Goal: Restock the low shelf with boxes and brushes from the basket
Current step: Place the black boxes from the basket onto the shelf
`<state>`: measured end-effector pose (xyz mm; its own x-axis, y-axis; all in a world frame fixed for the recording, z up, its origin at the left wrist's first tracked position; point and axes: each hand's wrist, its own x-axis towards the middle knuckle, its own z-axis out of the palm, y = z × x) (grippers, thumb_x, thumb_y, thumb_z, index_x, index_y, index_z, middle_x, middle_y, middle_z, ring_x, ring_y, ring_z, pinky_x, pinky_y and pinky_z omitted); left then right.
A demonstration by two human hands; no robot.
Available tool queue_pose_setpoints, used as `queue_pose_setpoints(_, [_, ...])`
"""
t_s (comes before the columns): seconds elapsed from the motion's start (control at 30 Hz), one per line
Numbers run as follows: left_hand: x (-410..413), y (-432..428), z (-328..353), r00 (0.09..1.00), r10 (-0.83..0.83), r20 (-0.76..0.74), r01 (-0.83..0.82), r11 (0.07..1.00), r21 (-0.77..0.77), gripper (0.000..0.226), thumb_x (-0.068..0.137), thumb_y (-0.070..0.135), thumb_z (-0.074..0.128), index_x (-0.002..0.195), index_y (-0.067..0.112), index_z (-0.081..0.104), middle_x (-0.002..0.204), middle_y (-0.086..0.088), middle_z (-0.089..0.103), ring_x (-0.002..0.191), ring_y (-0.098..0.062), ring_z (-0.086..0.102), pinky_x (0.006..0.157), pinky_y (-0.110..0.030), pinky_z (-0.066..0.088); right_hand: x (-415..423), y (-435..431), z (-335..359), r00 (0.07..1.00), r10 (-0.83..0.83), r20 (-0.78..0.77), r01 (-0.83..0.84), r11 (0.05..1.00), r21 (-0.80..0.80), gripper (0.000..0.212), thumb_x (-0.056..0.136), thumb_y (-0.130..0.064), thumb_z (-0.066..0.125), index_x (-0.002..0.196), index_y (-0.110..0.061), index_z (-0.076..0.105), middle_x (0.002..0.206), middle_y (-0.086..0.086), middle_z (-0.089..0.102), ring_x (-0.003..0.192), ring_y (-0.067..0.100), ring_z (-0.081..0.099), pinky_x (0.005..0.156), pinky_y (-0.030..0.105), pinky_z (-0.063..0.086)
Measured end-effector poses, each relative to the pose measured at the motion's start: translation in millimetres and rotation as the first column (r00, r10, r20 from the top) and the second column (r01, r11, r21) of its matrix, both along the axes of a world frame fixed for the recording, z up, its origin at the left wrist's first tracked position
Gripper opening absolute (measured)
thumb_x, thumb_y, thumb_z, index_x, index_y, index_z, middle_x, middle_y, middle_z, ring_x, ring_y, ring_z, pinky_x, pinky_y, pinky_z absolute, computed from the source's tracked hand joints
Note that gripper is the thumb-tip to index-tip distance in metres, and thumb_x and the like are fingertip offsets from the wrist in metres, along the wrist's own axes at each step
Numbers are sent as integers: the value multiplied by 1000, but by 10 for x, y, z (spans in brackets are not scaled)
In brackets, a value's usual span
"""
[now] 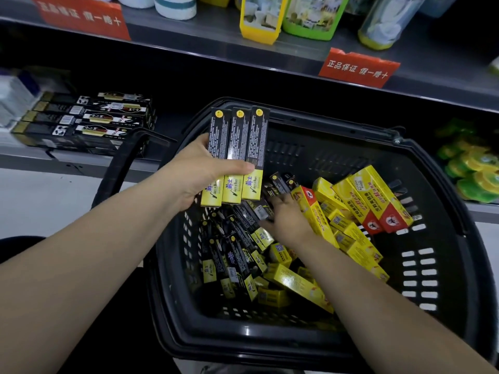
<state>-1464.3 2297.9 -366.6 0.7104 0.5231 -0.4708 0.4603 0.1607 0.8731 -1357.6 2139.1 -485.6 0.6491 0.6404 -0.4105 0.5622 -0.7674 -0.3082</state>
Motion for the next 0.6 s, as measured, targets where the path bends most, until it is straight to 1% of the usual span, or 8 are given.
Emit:
queue_pose_setpoints(0.13, [-94, 100, 59, 999, -11, 43, 10, 1000, 6, 97, 33, 38, 82, 123, 24, 51, 99, 11, 66, 94, -3, 57, 80, -20, 35, -62, 16, -88, 992, -38, 116, 25, 993, 111, 58, 83, -26, 70, 132, -12, 42, 133, 12, 42, 123, 29, 42, 99, 35, 40])
queue_pose_setpoints(0.2, [-139, 134, 62, 999, 12, 53, -11, 1000, -16, 91, 38, 34, 83, 122, 25, 49, 97, 13, 64, 88, 1, 55, 72, -17, 32, -69, 35, -46, 995, -98, 4, 96, 986, 139, 54, 80, -20, 73, 123, -14, 41, 125, 9, 51, 107, 26, 54, 86, 36, 49])
queue_pose_setpoints(0.27, [-188, 146, 70, 998, 36, 50, -34, 999, -35, 87, 42, 31, 83, 122, 23, 50, 97, 11, 64, 88, -1, 56, 75, -17, 36, -77, 44, 68, 921, -266, -286, 328, 923, 199, 56, 80, -12, 72, 124, -15, 38, 118, 3, 52, 96, 21, 57, 80, 35, 50])
queue_pose_setpoints(0.33, [-230, 158, 75, 997, 61, 39, -58, 996, -60, 91, 39, 33, 83, 123, 21, 51, 103, 5, 67, 98, -12, 60, 89, -27, 43, -69, 49, 290, 649, -378, -660, 643, 737, 209, 57, 81, -9, 68, 130, -13, 40, 116, 0, 53, 98, 20, 57, 85, 33, 49])
queue_pose_setpoints(0.37, [-252, 162, 85, 997, 74, 36, -71, 994, -78, 92, 36, 34, 82, 123, 21, 53, 104, 3, 68, 101, -16, 61, 92, -33, 45, -55, 60, 437, 473, -335, -815, 768, 611, 194, 49, 82, -9, 66, 126, -10, 45, 110, 3, 60, 94, 21, 60, 83, 34, 51])
queue_pose_setpoints(0.43, [-290, 184, 119, 995, 94, 37, -89, 989, -118, 89, 36, 35, 82, 120, 21, 54, 101, 1, 70, 99, -19, 64, 88, -37, 48, -59, 102, 738, 205, -96, -974, 900, 410, 149, 21, 85, -12, 58, 105, -5, 57, 86, 8, 69, 71, 18, 65, 60, 29, 54])
queue_pose_setpoints(0.5, [-320, 234, 164, 991, 119, 54, -108, 980, -167, 82, 39, 32, 82, 115, 19, 56, 93, -1, 74, 89, -19, 69, 79, -38, 54, -144, 191, 985, 171, 67, -983, 898, 399, 183, 14, 84, -19, 58, 91, -7, 63, 75, 8, 68, 52, 14, 59, 48, 25, 49])
queue_pose_setpoints(0.6, [-392, 352, 262, 980, 169, 102, -148, 971, -188, 64, 43, 29, 81, 103, 19, 60, 80, 2, 75, 72, -14, 72, 60, -30, 55, -316, 417, 1209, 277, 95, -956, 806, 519, 285, 31, 61, -36, 75, 84, -17, 68, 70, 3, 63, 46, 11, 53, 45, 22, 46])
